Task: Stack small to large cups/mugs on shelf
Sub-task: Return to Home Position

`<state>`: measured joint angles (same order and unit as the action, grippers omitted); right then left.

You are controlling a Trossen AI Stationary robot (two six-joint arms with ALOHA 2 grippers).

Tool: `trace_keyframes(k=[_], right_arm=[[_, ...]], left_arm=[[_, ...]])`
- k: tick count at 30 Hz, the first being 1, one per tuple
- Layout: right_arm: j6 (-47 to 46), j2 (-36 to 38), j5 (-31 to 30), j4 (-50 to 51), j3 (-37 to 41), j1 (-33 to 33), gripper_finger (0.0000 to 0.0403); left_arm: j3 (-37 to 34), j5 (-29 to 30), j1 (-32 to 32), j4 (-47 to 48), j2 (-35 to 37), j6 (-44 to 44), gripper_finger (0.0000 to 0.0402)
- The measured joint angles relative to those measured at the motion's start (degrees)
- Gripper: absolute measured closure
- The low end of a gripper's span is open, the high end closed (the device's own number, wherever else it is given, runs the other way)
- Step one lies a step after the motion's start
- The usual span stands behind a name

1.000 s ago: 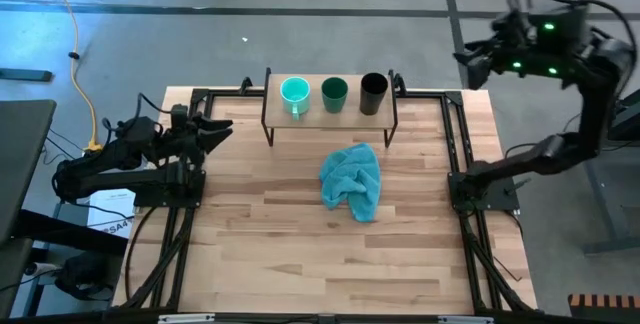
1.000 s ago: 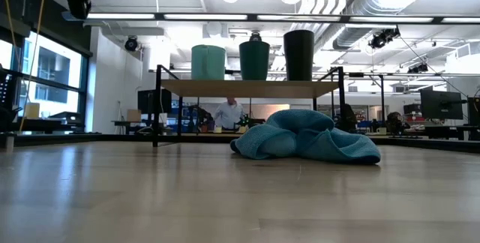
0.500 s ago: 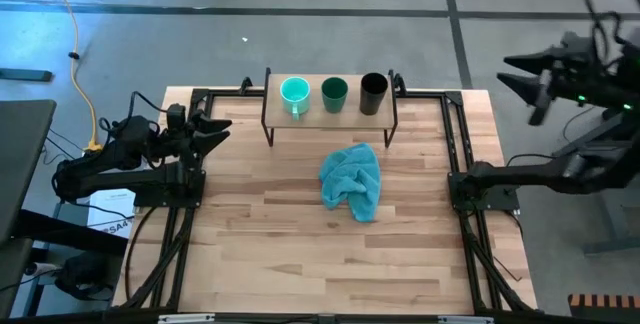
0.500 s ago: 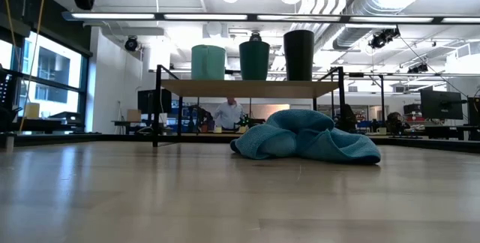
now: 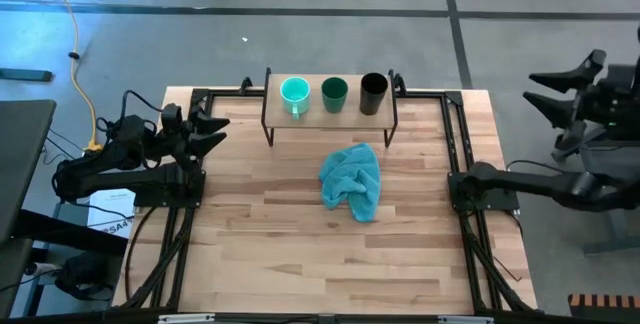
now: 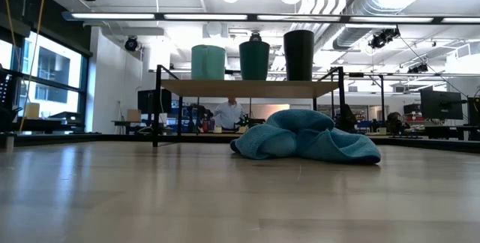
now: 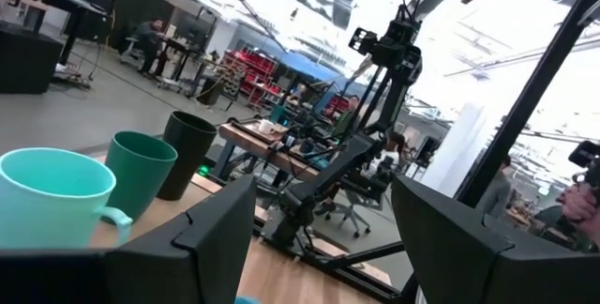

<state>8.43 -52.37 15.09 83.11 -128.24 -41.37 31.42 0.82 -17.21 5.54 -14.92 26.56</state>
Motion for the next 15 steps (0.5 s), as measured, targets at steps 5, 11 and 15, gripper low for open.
trace_keyframes(k=[5, 11, 15], right_arm=[[0.00, 8.85, 2.69, -12.09, 16.64, -2.41, 0.0221], [-0.42, 20.43, 5.29, -29.42, 38.98, -2.64, 0.0221], [-0.90, 26.83, 5.04, -39.90, 51.14, -2.62, 0.0221]], left_arm=[[0.00, 0.00, 0.00, 0.03, -0.01, -1.23, 0.0163], [0.00, 0.11, 0.00, 0.06, -0.02, -2.77, 0.0163], [0.00, 0.23, 0.00, 0.09, -0.02, -2.76, 0.0163]])
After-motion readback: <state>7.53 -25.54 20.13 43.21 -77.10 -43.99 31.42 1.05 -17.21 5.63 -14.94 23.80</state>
